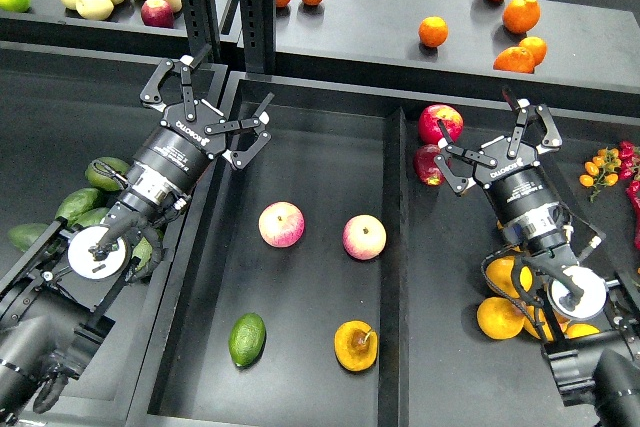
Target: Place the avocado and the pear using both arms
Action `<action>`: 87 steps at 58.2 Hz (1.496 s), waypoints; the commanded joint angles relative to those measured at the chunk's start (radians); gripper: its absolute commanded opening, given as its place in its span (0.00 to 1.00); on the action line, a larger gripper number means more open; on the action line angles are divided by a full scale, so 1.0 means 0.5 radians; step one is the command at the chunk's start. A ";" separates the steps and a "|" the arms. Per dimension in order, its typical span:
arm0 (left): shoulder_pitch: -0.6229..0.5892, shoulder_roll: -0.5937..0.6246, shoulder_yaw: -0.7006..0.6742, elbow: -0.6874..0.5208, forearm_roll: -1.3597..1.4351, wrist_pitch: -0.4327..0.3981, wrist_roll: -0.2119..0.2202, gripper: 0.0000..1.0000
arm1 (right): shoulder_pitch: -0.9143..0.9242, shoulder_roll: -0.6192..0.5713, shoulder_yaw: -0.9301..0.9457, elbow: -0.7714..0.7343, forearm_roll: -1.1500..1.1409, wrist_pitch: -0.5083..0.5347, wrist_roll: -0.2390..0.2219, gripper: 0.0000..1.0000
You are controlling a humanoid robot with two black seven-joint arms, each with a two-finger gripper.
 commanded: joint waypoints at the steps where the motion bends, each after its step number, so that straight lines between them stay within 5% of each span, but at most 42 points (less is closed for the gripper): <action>1: -0.001 0.000 0.000 0.005 0.001 -0.009 -0.001 1.00 | 0.003 0.000 -0.003 -0.002 0.000 0.000 0.000 0.99; 60: -0.007 0.000 -0.009 0.045 0.001 -0.131 -0.016 1.00 | 0.003 0.000 -0.006 -0.005 0.000 0.000 0.000 0.99; 65: -0.078 0.000 0.006 0.078 0.001 -0.131 0.079 0.99 | 0.003 0.000 -0.009 -0.009 0.000 0.000 -0.003 0.99; 68: -0.164 0.000 0.012 0.115 0.001 -0.131 0.220 0.98 | 0.006 0.000 -0.012 -0.009 0.000 0.000 -0.003 0.99; 76: -0.372 0.000 0.113 0.195 -0.002 -0.131 0.799 0.91 | 0.009 0.000 -0.015 -0.005 0.000 0.000 -0.003 0.99; 87: -0.630 0.380 0.625 0.192 -0.073 -0.131 0.799 0.88 | 0.012 0.000 0.016 -0.009 0.000 0.000 0.000 0.99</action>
